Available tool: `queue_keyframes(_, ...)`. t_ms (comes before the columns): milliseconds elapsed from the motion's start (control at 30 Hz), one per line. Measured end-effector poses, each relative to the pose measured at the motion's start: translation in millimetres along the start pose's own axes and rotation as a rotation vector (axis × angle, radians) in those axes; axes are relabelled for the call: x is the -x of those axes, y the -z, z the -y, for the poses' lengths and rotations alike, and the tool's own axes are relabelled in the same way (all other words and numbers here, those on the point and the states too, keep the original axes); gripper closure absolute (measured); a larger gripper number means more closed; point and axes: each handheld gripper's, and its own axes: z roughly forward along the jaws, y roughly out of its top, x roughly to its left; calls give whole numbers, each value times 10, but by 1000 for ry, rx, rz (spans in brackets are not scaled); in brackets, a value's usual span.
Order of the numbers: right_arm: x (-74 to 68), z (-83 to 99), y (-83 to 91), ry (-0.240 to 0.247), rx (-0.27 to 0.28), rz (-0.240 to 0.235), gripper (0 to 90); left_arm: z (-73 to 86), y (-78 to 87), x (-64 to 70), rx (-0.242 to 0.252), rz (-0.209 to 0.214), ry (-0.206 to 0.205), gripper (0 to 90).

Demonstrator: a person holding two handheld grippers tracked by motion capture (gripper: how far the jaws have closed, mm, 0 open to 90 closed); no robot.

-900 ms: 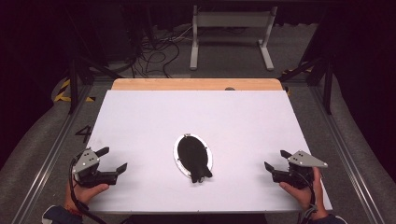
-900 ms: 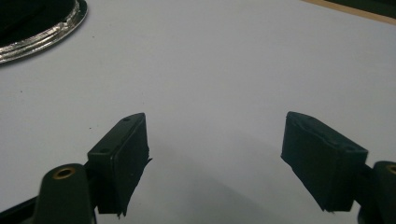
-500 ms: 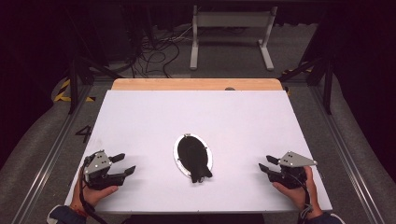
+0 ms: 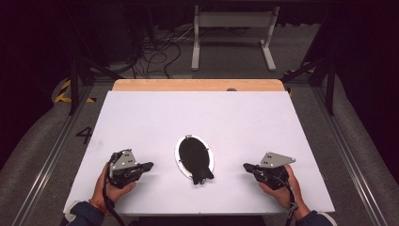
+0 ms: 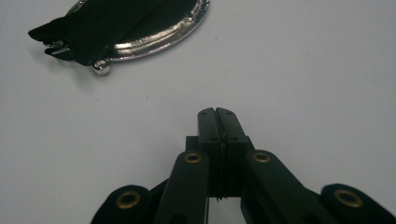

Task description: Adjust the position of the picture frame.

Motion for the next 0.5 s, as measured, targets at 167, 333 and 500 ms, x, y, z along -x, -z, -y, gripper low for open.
queue_keyframes(167,-49,-140,-116,4,5,-6,900,-160,-237,45,-38,35,-10,899)
queue_keyframes(333,-140,-256,-305,24,-8,-34,900,-282,-454,119,-81,84,-56,899)
queue_keyframes(500,-284,-344,-438,50,-23,-70,900,-301,-543,196,-93,113,-68,898)
